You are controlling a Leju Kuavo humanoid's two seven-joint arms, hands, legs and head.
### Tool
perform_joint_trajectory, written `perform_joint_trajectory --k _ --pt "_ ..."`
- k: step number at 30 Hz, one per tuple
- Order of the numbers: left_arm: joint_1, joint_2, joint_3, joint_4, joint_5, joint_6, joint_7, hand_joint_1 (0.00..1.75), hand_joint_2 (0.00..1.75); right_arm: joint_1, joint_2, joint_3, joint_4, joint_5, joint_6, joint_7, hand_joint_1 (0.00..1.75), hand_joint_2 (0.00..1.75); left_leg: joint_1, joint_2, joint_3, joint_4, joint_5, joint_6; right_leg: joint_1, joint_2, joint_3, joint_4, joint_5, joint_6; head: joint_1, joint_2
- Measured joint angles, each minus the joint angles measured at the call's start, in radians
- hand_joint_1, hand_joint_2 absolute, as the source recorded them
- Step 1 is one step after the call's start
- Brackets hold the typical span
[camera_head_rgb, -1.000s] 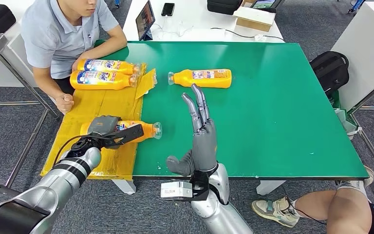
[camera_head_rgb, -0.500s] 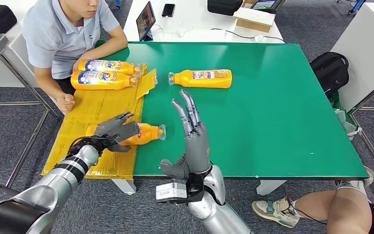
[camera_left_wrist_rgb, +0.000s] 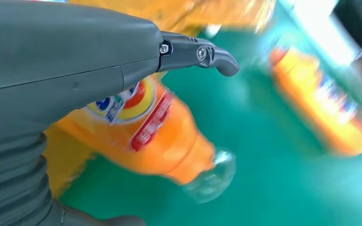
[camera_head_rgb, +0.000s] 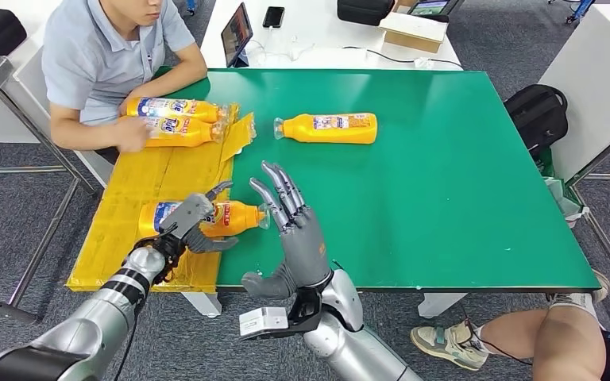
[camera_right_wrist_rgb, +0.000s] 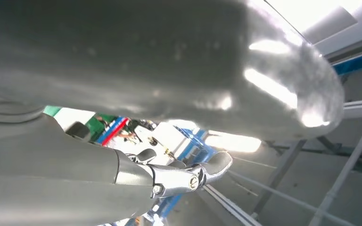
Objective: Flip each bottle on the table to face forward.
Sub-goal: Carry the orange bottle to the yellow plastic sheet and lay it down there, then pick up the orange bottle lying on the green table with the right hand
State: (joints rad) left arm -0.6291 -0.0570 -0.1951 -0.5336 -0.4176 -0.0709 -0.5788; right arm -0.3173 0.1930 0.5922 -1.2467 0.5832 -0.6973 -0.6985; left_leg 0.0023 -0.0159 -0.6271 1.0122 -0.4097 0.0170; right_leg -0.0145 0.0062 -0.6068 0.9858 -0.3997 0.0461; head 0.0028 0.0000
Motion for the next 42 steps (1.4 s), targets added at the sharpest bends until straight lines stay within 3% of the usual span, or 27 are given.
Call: perform_joint_trajectory --k 4,11,17,23,28,31,39,42 --pt "0.091 -0.057 0.080 -0.185 0.266 -0.022 0.012 0.00 1.75 0.037 0.023 -0.043 -0.080 0.080 0.000 0.000 0.00 1.75 0.000 -0.001 -0.002 0.000 0.000 0.000 0.000 0.000 -0.001 0.000 0.000 0.000 0.000 0.000" --pt "0.228 -0.139 0.168 -0.494 0.616 0.023 0.072 0.00 1.75 0.102 0.096 -0.162 -0.266 0.046 0.000 0.000 0.00 1.75 0.000 0.000 -0.002 0.000 -0.001 0.000 0.000 0.000 -0.002 -0.001 -0.001 0.000 0.000 0.000" --pt "0.311 -0.161 0.185 -0.660 0.698 0.058 0.095 0.00 1.75 0.142 0.108 -0.204 -0.321 0.002 0.000 0.000 0.00 1.75 0.000 0.000 -0.002 0.000 -0.001 0.000 0.000 0.000 -0.002 -0.001 -0.001 0.000 0.000 0.000" --pt "0.347 -0.159 0.188 -0.726 0.662 0.114 0.067 0.00 1.75 0.143 0.084 -0.208 -0.259 -0.007 0.001 0.000 0.00 1.75 0.000 0.000 -0.003 0.000 -0.001 0.000 0.000 0.000 -0.001 0.000 0.000 0.000 0.000 0.000" --pt "0.409 -0.144 0.204 -0.793 0.497 0.280 0.002 0.00 1.75 0.090 0.027 -0.208 0.003 0.070 0.007 0.083 0.00 1.75 0.000 -0.001 -0.002 0.000 -0.001 0.000 0.000 0.000 -0.001 -0.001 0.000 0.000 0.000 0.000" --pt "0.445 -0.135 0.212 -0.832 0.456 0.311 -0.003 0.00 1.75 0.068 -0.008 -0.213 0.122 0.100 0.006 0.099 0.00 1.75 0.000 -0.005 -0.004 0.000 0.000 0.001 0.000 -0.004 -0.001 -0.001 -0.001 0.000 0.000 0.000" --pt "0.508 -0.121 0.210 -0.921 0.288 0.405 -0.014 0.00 1.75 0.023 -0.091 -0.213 0.255 0.328 0.122 0.341 0.00 1.75 0.000 -0.005 -0.004 0.000 -0.001 0.001 0.000 -0.004 -0.002 -0.001 -0.001 0.000 0.000 0.000" --pt "0.523 -0.118 0.210 -0.941 0.267 0.412 -0.012 0.00 1.75 0.014 -0.114 -0.213 0.271 0.418 0.125 0.407 0.00 1.75 0.000 -0.005 -0.004 0.000 -0.001 0.001 0.000 -0.004 -0.002 -0.001 -0.001 0.000 0.000 0.000"
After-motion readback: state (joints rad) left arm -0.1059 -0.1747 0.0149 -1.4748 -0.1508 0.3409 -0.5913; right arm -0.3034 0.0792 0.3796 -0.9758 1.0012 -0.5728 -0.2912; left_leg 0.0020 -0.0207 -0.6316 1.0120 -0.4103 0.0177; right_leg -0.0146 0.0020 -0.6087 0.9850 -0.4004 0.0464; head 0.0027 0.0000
